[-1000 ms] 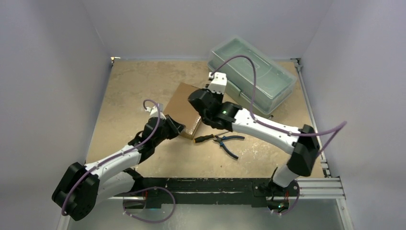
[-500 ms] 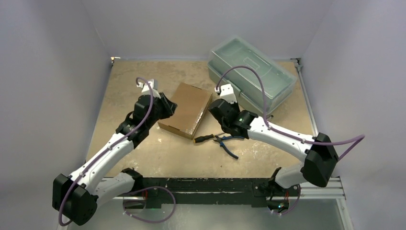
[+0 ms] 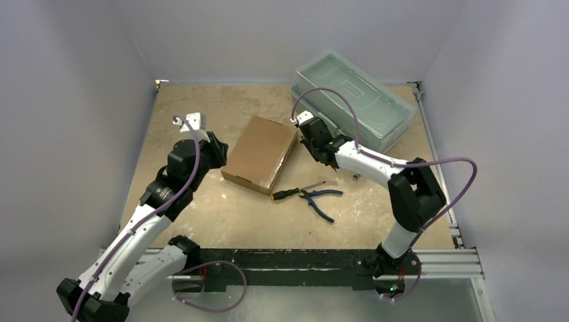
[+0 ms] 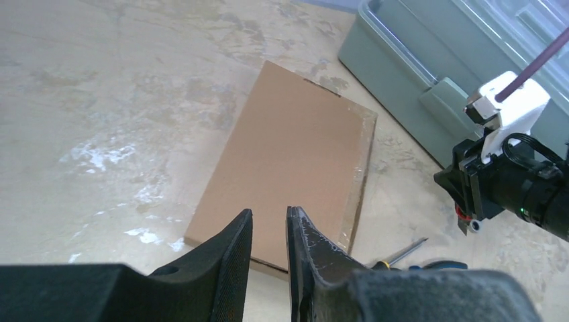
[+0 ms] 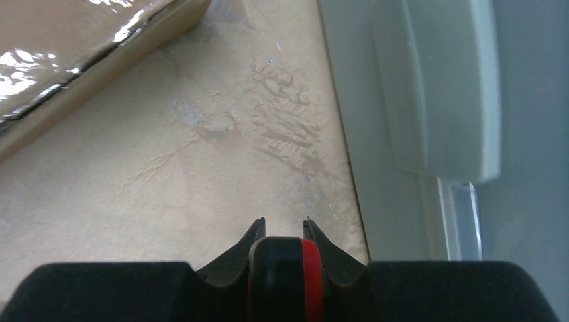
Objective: Unpack the express box
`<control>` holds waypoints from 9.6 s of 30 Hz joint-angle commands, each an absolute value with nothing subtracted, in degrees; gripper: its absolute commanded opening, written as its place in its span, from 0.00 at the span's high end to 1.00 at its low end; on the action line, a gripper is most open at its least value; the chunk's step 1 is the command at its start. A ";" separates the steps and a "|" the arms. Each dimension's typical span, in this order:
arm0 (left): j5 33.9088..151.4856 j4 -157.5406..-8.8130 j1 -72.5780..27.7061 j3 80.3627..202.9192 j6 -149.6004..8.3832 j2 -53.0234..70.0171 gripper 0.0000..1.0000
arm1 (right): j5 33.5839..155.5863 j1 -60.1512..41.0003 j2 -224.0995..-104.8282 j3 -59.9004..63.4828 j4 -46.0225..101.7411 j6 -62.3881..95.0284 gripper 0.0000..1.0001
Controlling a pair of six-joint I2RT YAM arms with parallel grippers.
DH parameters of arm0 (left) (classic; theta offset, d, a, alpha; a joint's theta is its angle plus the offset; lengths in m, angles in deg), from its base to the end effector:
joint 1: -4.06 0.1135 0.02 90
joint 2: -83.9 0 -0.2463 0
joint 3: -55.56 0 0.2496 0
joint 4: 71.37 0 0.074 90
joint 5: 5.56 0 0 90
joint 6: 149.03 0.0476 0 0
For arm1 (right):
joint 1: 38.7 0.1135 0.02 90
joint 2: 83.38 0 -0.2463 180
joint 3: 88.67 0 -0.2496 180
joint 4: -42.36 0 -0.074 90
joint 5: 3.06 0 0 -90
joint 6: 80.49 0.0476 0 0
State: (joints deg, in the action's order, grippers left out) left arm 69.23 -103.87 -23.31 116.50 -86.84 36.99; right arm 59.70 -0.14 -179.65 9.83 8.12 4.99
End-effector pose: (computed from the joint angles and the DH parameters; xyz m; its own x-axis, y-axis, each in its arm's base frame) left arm 0.1901 -0.0844 0.3159 -0.3527 -0.3243 -0.8777 0.0657 0.9271 -0.3690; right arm 0.2986 0.2102 0.2069 -0.5632 -0.5386 -0.6267 -0.3650 0.8426 -0.3961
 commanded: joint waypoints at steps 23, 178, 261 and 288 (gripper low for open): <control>64.89 -105.33 -22.83 118.29 -76.63 40.13 0.70 | 70.50 -3.33 -187.57 9.40 20.69 3.91 0.56; 87.57 -90.33 -5.65 127.30 -84.64 -6.23 0.69 | 67.21 6.21 -200.52 -8.28 13.19 55.52 1.00; 70.10 -106.41 -25.20 154.82 -90.05 -6.44 0.52 | 57.40 9.99 -185.36 -29.55 0.26 35.52 1.00; 86.71 -105.53 -15.52 143.39 -83.11 2.95 0.43 | 55.75 9.53 -184.95 -27.71 1.55 29.06 1.00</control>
State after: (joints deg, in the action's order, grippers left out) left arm 82.02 -105.82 -16.25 142.20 -84.87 -1.07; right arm 55.55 9.42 -186.17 -26.80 -0.23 33.10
